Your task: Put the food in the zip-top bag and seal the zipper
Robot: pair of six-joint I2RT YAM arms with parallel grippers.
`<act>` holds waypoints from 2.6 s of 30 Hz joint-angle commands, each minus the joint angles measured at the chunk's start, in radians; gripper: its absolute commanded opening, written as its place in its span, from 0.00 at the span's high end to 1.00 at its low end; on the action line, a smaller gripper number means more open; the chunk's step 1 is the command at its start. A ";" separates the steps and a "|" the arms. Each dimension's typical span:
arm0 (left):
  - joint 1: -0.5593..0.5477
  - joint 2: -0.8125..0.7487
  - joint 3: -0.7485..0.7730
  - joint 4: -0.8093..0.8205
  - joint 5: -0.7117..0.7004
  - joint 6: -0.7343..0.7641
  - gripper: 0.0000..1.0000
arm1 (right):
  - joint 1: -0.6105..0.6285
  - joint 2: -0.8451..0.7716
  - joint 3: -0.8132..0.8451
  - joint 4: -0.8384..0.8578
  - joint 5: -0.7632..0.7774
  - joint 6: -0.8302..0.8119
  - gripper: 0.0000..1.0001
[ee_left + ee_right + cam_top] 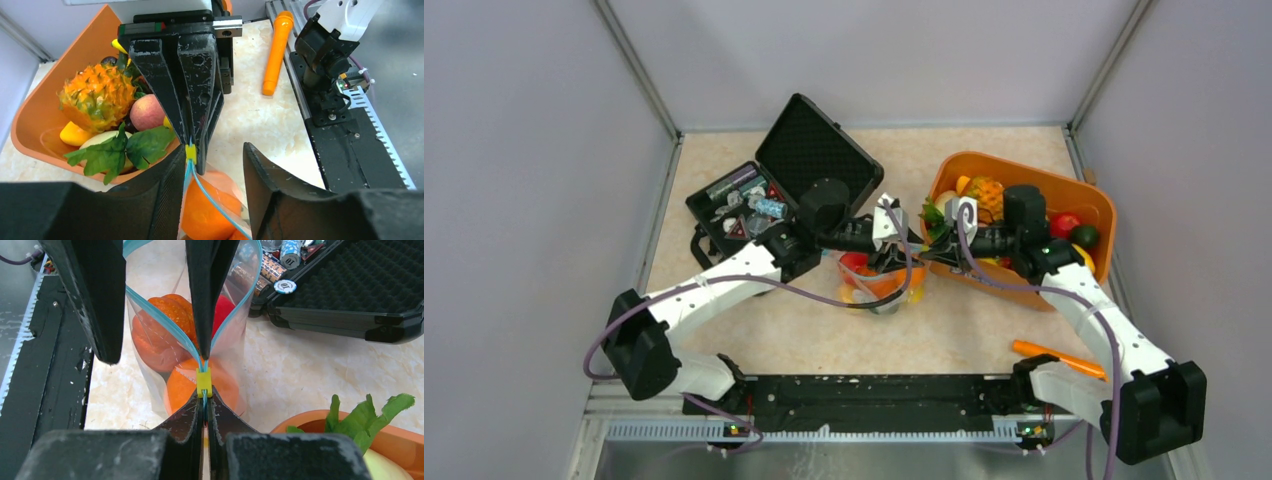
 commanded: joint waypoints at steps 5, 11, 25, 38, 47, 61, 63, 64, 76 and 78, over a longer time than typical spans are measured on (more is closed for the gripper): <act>-0.013 0.054 0.046 0.057 -0.039 -0.026 0.66 | 0.013 -0.035 -0.003 0.048 -0.011 -0.005 1.00; -0.014 0.076 0.054 0.060 -0.071 -0.021 0.69 | 0.013 -0.037 -0.006 0.047 -0.004 -0.006 1.00; -0.017 0.096 0.072 0.038 -0.084 0.001 0.92 | 0.015 -0.041 -0.009 0.041 0.008 -0.013 1.00; -0.015 0.079 0.093 -0.182 -0.172 0.113 1.00 | 0.015 -0.061 -0.020 0.092 0.022 0.023 1.00; -0.009 0.063 0.110 -0.287 -0.220 0.176 1.00 | 0.016 -0.066 -0.023 0.088 0.020 0.019 1.00; 0.003 0.044 0.105 -0.311 -0.224 0.177 1.00 | 0.016 -0.064 -0.024 0.086 0.010 0.018 1.00; 0.003 0.045 0.105 -0.266 -0.201 0.146 1.00 | 0.017 -0.057 -0.020 0.074 0.005 0.020 1.00; 0.003 0.047 0.104 -0.242 -0.193 0.131 1.00 | 0.020 -0.053 -0.018 0.070 0.008 0.033 0.92; 0.000 0.057 0.152 -0.226 -0.116 0.088 1.00 | 0.069 -0.033 -0.038 0.217 0.082 0.117 0.34; 0.000 0.051 0.152 -0.226 -0.106 0.086 1.00 | 0.076 -0.023 -0.048 0.270 0.081 0.155 0.40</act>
